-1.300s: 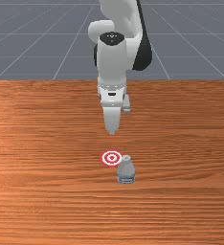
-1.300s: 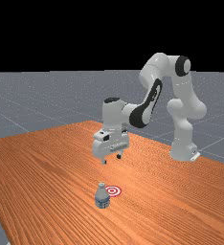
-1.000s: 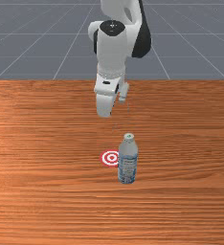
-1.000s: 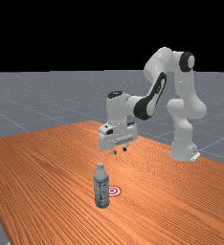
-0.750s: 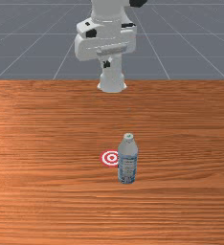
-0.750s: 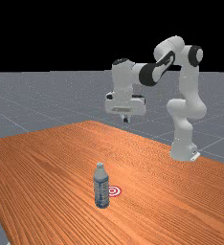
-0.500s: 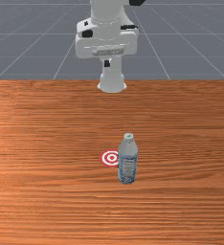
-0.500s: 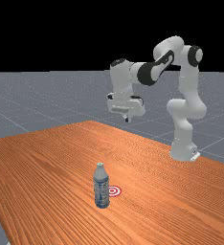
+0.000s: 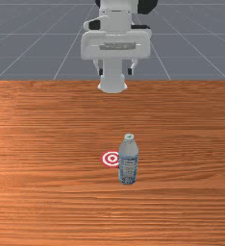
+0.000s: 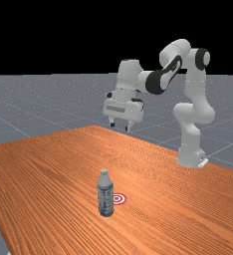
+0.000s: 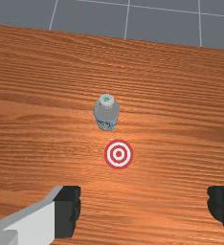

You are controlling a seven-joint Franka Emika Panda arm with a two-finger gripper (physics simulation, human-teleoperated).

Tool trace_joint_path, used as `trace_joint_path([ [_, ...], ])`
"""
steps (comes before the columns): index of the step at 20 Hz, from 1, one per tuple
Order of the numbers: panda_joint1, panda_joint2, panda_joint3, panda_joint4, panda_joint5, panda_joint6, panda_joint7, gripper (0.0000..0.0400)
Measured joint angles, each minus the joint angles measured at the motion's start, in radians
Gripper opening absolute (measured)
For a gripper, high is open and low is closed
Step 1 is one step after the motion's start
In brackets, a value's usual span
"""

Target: Pick up the bottle and put it on the marker

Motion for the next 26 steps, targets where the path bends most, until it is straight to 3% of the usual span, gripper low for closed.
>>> trace_joint_path([
  [2, 0.003, 0.061, -0.002, 0.007, -0.014, 0.140, 0.039, 0.0397],
  [7, 0.046, 0.279, -0.001, 0.058, -0.049, 0.378, 0.151, 0.0400],
  [15, 0.071, 0.424, -0.002, 0.219, -0.061, 0.430, 0.179, 0.0400],
  [21, 0.060, 0.492, -0.011, 0.202, -0.060, 0.431, 0.180, 0.0400],
  [22, 0.059, 0.489, -0.011, 0.179, -0.060, 0.434, 0.181, 0.0248],
  [23, 0.060, 0.481, -0.010, 0.163, -0.059, 0.440, 0.181, 0.0216],
  [26, 0.058, 0.461, -0.010, 0.139, -0.057, 0.446, 0.181, 0.0214],
])
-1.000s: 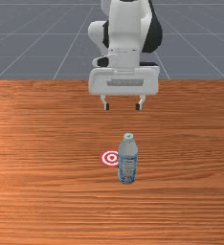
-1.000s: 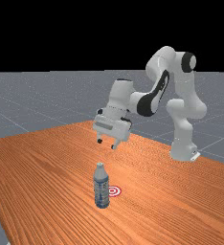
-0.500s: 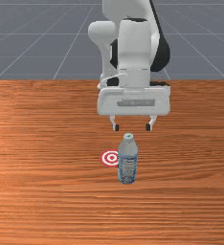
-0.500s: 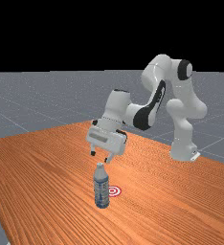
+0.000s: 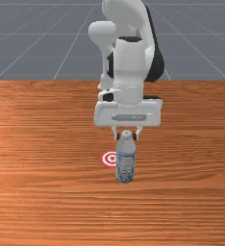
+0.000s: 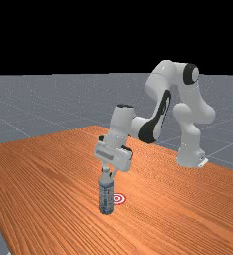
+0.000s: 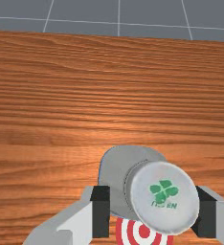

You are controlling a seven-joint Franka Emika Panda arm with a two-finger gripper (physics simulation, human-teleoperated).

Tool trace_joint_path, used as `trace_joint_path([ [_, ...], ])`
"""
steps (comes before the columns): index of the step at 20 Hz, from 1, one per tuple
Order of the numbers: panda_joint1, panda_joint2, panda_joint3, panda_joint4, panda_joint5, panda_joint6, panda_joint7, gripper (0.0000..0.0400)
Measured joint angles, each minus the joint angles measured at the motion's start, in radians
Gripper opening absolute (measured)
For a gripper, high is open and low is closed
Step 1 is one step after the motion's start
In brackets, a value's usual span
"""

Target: Pick up the bottle and put it on the marker

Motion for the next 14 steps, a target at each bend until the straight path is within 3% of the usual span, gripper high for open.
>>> trace_joint_path([
  [7, -0.014, -0.219, -0.005, -0.247, 0.006, 0.049, -0.009, 0.0213],
  [14, -0.027, -0.203, -0.030, -0.338, -0.007, 0.129, 0.001, 0.0213],
])
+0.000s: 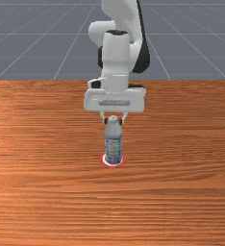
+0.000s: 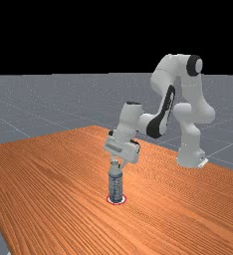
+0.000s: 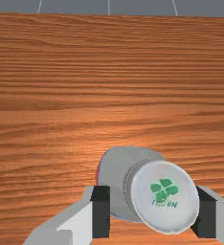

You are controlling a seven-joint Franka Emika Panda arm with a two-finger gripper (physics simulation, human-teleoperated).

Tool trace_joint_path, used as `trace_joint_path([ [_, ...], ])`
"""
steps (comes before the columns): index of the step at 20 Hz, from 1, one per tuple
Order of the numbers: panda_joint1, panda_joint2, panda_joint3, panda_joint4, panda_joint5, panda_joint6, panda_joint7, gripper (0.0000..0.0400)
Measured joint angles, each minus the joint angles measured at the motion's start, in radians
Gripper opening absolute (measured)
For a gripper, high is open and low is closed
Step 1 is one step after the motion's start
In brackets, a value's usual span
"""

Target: Pick up the bottle and put it on the marker

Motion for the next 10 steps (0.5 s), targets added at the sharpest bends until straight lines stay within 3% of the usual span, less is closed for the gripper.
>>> trace_joint_path([
  [1, 0.000, 0.001, -0.002, 0.000, -0.002, 0.014, 0.002, 0.0288],
  [2, 0.001, 0.001, -0.003, -0.001, -0.004, 0.025, 0.002, 0.0332],
  [3, 0.001, 0.000, -0.004, -0.002, -0.004, 0.034, 0.003, 0.0243],
  [4, 0.000, -0.005, -0.003, -0.008, -0.004, 0.039, 0.002, 0.0202],
  [9, -0.005, -0.029, -0.007, -0.014, -0.001, 0.044, 0.002, 0.0201],
  [10, -0.007, -0.035, -0.009, -0.013, -0.001, 0.038, 0.001, 0.0280],
])
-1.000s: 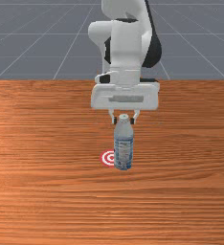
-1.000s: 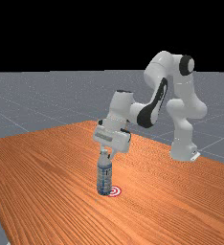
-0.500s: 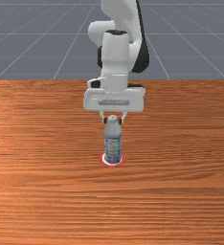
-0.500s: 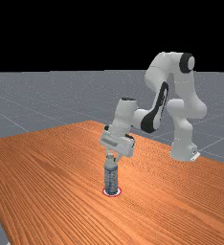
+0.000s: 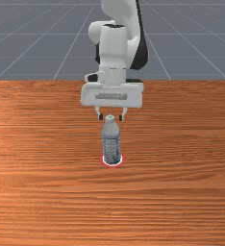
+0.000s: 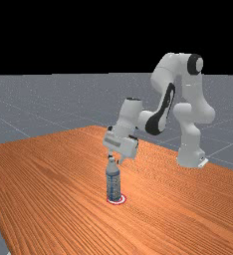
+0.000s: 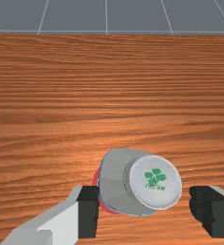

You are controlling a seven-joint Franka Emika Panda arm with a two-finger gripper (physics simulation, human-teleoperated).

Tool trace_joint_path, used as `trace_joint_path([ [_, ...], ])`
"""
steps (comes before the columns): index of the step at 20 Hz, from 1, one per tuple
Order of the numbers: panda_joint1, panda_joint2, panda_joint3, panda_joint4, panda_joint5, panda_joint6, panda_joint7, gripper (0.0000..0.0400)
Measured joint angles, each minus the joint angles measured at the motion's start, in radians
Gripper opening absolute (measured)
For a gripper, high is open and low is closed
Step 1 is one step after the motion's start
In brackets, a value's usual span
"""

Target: Pick up the bottle and put it on the marker

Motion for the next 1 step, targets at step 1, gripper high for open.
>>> trace_joint_path([
  [1, -0.001, -0.005, -0.001, 0.000, -0.001, -0.002, -0.001, 0.0327],
])
